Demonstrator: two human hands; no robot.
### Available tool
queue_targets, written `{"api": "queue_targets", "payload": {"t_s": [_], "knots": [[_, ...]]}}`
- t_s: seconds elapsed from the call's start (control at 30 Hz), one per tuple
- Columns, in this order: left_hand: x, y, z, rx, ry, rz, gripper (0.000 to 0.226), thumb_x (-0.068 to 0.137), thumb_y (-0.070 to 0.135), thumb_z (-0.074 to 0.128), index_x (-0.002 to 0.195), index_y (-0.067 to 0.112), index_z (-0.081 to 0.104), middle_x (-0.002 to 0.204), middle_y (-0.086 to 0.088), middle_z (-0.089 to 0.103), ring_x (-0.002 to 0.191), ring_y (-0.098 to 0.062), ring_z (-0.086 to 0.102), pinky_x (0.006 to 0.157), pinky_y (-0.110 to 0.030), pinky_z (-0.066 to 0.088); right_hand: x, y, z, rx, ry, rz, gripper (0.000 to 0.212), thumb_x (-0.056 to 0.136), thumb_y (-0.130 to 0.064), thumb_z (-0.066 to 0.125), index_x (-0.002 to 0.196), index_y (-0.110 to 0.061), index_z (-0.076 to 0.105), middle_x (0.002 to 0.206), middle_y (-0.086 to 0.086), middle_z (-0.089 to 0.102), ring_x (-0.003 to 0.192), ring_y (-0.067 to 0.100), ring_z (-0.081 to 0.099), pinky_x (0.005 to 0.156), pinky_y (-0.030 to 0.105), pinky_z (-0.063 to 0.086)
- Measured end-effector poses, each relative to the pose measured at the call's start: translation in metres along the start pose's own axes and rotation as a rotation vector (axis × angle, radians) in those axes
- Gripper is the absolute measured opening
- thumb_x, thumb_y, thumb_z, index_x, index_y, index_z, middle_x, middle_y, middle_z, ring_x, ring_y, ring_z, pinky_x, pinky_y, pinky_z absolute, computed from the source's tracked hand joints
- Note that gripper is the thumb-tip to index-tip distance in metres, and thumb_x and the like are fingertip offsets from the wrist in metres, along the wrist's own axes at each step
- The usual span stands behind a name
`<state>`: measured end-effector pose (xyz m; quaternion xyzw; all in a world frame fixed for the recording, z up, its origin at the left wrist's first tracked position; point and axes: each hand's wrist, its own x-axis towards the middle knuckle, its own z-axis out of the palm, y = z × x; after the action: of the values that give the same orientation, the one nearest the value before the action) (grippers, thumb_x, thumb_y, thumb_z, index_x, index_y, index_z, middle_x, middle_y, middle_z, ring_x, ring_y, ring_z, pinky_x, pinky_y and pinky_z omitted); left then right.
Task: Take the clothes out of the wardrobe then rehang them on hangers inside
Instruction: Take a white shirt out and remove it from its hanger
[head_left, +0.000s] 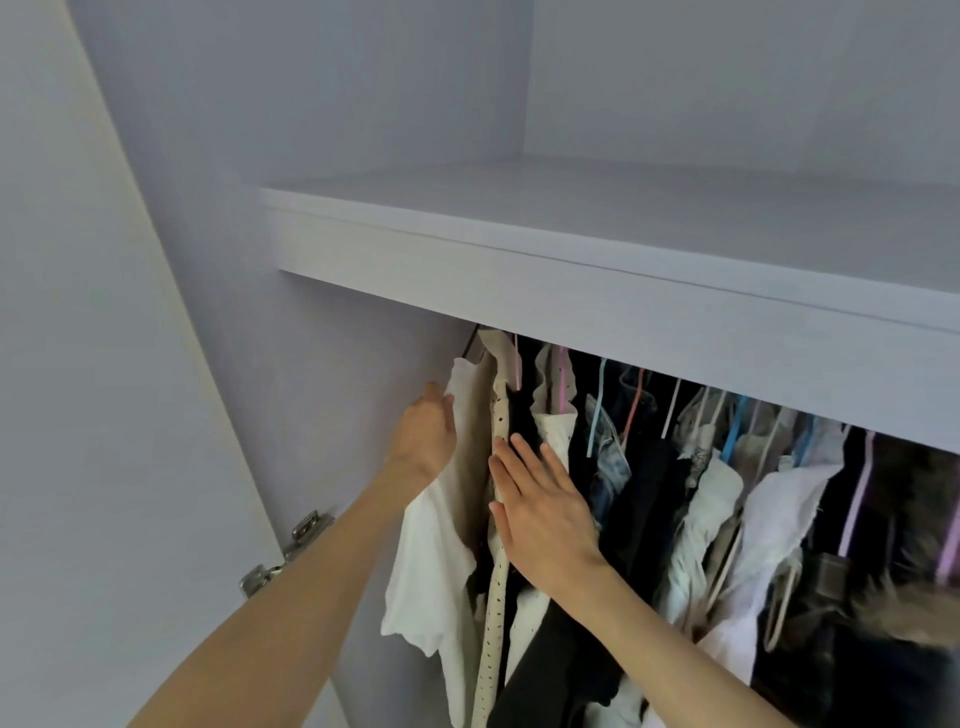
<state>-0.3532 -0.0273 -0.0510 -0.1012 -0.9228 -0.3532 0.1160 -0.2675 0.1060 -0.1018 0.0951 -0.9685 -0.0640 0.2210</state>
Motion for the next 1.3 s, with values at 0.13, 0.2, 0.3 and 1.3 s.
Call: {"api": "queue_targets", "payload": {"t_s": [0.13,0.2,0.3,1.3], "knots": [[0.001,-0.002,-0.005,-0.081,0.170,0.014,0.025,0.100,0.011,0.029,0.099,-0.006,0.048,0.062,-0.002,0.043,0.054,-0.018,0.042,0.048,-0.024,0.024,-0.002,0.003,-0.001,0.021,0.016,-0.008,0.051,0.087,-0.033,0.032,0.117,-0.008,0.064,0.131,0.008,0.056,0.125,0.022,0.050,0.106,0.040,0.024],[-0.001,-0.003,-0.008,-0.081,0.185,0.019,0.024,0.100,0.011,0.029,0.097,-0.004,0.048,0.058,0.001,0.040,0.050,-0.011,0.038,0.044,-0.022,0.028,-0.004,0.005,0.000,0.024,0.024,-0.017,0.051,0.086,-0.033,0.032,0.116,-0.007,0.064,0.131,0.008,0.056,0.124,0.022,0.050,0.106,0.040,0.024],[-0.002,0.001,-0.010,-0.097,0.210,0.032,0.024,0.100,0.011,0.030,0.097,-0.005,0.048,0.057,0.002,0.039,0.049,-0.010,0.038,0.046,-0.024,0.026,-0.004,0.005,0.001,0.036,0.030,-0.020,0.050,0.085,-0.032,0.032,0.115,-0.008,0.065,0.128,0.008,0.058,0.123,0.023,0.052,0.106,0.040,0.024],[-0.247,-0.060,-0.070,-0.081,0.199,-0.046,0.020,0.098,0.022,0.037,0.092,0.009,0.051,0.064,0.006,0.045,0.057,-0.013,0.041,0.058,-0.029,0.032,0.029,-0.132,-0.087,1.913,-0.440,0.740,0.020,0.098,-0.005,0.039,0.079,-0.008,0.046,0.070,0.007,0.048,0.060,0.017,0.051,0.062,0.030,0.052]]}}
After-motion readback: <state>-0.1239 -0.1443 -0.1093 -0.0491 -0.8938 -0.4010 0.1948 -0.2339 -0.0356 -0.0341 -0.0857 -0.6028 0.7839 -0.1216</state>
